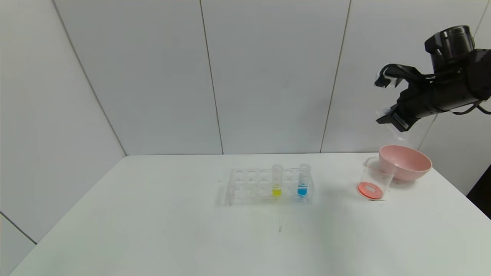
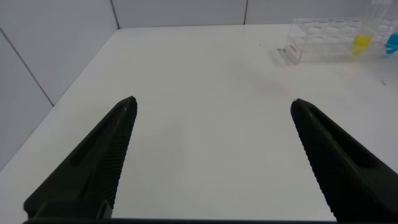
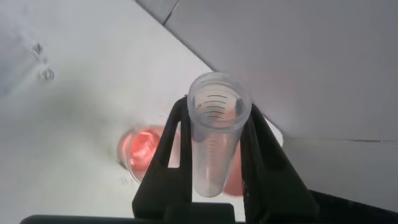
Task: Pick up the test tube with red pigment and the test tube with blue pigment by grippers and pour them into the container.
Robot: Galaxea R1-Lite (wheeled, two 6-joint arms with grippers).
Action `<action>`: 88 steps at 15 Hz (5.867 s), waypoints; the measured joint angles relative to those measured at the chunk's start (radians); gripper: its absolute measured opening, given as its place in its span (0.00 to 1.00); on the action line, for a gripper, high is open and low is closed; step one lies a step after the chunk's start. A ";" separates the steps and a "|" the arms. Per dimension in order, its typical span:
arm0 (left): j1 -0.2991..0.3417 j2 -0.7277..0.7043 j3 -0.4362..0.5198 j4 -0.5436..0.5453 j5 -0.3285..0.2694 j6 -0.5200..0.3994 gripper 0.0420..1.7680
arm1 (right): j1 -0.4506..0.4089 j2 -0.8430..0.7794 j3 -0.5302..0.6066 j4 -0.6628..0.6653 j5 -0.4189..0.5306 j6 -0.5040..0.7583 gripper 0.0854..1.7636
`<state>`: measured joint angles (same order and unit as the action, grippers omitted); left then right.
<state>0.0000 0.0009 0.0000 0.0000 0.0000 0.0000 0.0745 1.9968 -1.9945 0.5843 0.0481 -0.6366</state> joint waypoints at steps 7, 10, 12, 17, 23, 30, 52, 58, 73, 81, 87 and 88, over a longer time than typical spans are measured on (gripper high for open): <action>0.000 0.000 0.000 0.000 0.000 0.000 1.00 | 0.001 -0.132 0.050 -0.107 0.038 0.479 0.25; 0.000 0.000 0.000 0.000 0.000 0.000 1.00 | -0.014 -0.227 0.201 -0.162 0.065 0.539 0.25; 0.000 0.000 0.000 0.000 0.000 0.000 1.00 | -0.027 -0.303 0.367 -0.274 0.078 0.546 0.25; 0.000 0.000 0.000 0.000 0.000 0.000 1.00 | -0.052 -0.503 0.824 -0.681 0.089 0.558 0.25; 0.000 0.000 0.000 0.000 0.000 0.000 1.00 | -0.225 -0.577 1.055 -0.856 0.170 0.627 0.25; 0.000 0.000 0.000 0.000 0.000 0.000 1.00 | -0.325 -0.327 1.051 -1.185 0.189 0.625 0.25; 0.000 0.000 0.000 0.000 0.000 0.000 1.00 | -0.328 0.207 0.703 -1.347 0.109 0.659 0.50; 0.000 0.000 0.000 0.000 0.000 0.000 1.00 | -0.325 0.188 0.731 -1.355 0.107 0.660 0.75; 0.000 0.000 0.000 0.000 0.000 0.000 1.00 | -0.039 -0.399 1.652 -1.641 0.088 0.678 0.94; 0.000 0.000 0.000 0.000 0.000 0.000 1.00 | 0.543 -0.368 1.650 -1.650 -0.537 0.809 0.96; 0.000 0.000 0.000 0.000 0.000 0.000 1.00 | 0.639 -0.131 1.412 -1.645 -0.659 0.839 0.96; 0.000 0.000 0.000 0.000 0.000 0.000 1.00 | 0.642 -0.094 1.375 -1.643 -0.663 0.839 0.96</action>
<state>0.0000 0.0009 0.0000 0.0000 0.0000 0.0000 0.7162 1.9026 -0.6196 -1.0589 -0.6151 0.2026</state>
